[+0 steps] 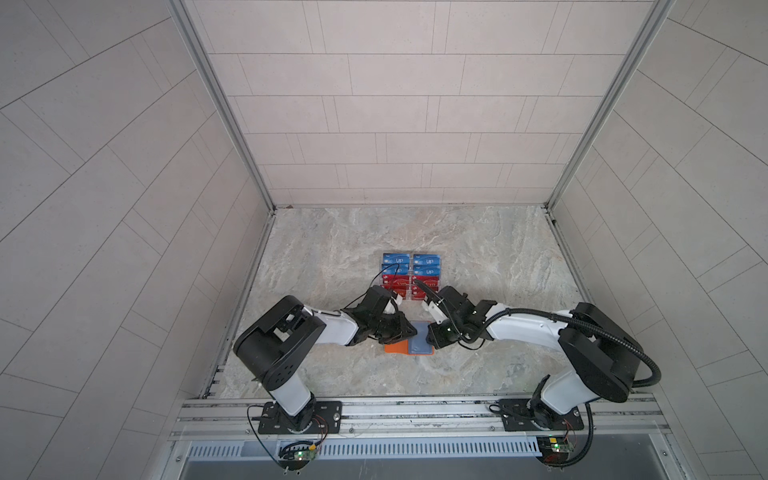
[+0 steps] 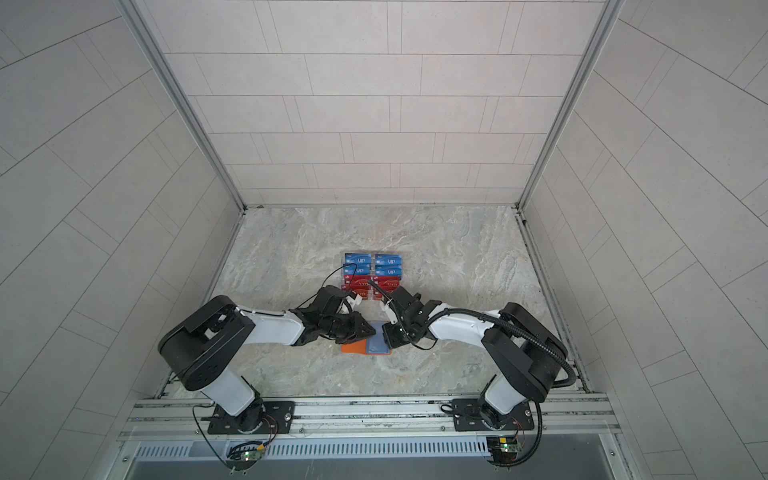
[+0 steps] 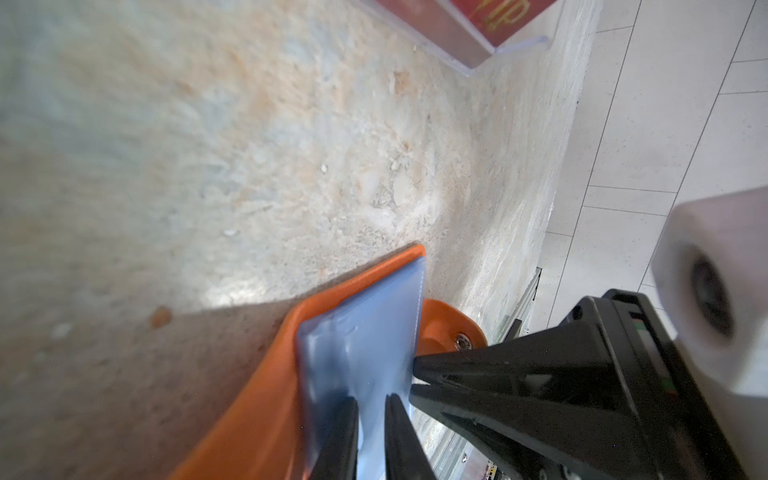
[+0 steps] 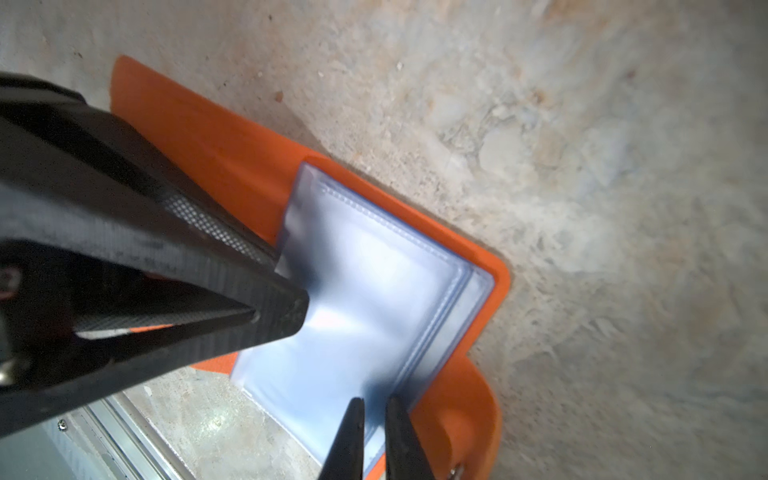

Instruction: Put the credit cards into the card holder

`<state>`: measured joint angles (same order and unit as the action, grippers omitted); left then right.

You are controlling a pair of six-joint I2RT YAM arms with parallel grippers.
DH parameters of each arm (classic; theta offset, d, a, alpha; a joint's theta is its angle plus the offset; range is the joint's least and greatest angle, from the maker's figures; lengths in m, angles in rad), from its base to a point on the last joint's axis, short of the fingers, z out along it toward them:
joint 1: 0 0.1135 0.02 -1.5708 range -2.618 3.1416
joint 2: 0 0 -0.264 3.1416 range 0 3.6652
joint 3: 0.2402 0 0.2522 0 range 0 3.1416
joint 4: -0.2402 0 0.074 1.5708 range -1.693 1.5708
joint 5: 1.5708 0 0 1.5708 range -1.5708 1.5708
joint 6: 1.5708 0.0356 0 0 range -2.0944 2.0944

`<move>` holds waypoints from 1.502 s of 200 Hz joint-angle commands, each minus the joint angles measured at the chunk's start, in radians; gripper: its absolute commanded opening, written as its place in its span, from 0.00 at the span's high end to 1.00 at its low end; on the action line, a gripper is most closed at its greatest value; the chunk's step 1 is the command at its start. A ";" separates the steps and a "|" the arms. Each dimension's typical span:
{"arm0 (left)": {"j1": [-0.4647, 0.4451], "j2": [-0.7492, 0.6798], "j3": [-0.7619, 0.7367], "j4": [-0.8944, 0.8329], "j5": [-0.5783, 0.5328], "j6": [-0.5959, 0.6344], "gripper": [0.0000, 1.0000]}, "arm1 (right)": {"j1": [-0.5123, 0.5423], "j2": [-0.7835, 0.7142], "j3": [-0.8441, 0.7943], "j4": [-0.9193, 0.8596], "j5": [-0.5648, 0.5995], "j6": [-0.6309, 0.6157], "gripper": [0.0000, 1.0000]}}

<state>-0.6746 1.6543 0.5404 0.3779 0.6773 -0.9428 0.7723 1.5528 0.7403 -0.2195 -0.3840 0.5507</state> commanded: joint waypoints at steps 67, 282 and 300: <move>0.006 -0.013 -0.075 0.120 0.007 -0.001 0.66 | 0.004 -0.005 0.009 -0.026 0.023 0.003 0.85; 0.018 0.008 -0.073 0.182 0.039 -0.008 1.00 | 0.003 -0.033 0.017 -0.027 0.030 0.015 0.85; 0.022 -0.002 -0.076 0.177 0.042 -0.008 1.00 | -0.006 -0.048 0.017 -0.037 0.033 0.016 0.82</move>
<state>-0.6621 1.6768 0.4686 0.5552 0.7151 -0.9527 0.7719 1.5440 0.7406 -0.2253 -0.3759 0.5587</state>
